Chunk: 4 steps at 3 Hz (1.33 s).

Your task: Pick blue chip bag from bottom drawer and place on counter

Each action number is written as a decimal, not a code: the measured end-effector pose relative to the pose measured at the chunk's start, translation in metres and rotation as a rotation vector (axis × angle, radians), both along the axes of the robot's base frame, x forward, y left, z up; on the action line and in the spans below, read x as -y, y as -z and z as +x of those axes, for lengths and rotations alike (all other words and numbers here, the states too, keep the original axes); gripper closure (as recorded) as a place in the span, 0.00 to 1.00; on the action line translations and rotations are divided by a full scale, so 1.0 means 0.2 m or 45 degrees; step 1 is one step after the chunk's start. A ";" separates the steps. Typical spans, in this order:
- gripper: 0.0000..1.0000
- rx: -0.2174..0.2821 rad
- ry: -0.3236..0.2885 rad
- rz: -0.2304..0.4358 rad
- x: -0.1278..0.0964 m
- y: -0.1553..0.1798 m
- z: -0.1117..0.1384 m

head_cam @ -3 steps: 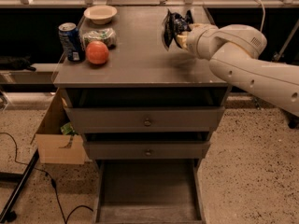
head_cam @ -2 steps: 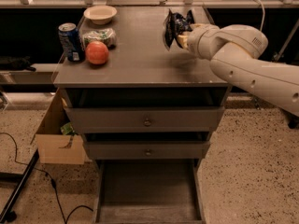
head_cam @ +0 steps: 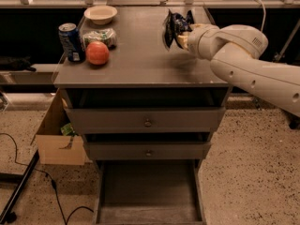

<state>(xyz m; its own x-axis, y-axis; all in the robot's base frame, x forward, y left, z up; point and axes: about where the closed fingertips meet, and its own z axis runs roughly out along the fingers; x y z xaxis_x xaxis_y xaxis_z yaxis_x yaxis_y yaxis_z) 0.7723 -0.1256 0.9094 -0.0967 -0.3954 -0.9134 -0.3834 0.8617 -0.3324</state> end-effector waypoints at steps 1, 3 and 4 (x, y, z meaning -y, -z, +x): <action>0.30 0.000 0.000 0.000 0.00 0.00 0.00; 0.00 0.000 0.000 0.000 0.00 0.00 0.00; 0.00 0.000 0.000 0.000 0.00 0.00 0.00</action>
Offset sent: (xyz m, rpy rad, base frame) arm 0.0000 0.0000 0.0000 0.0000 0.0000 0.0000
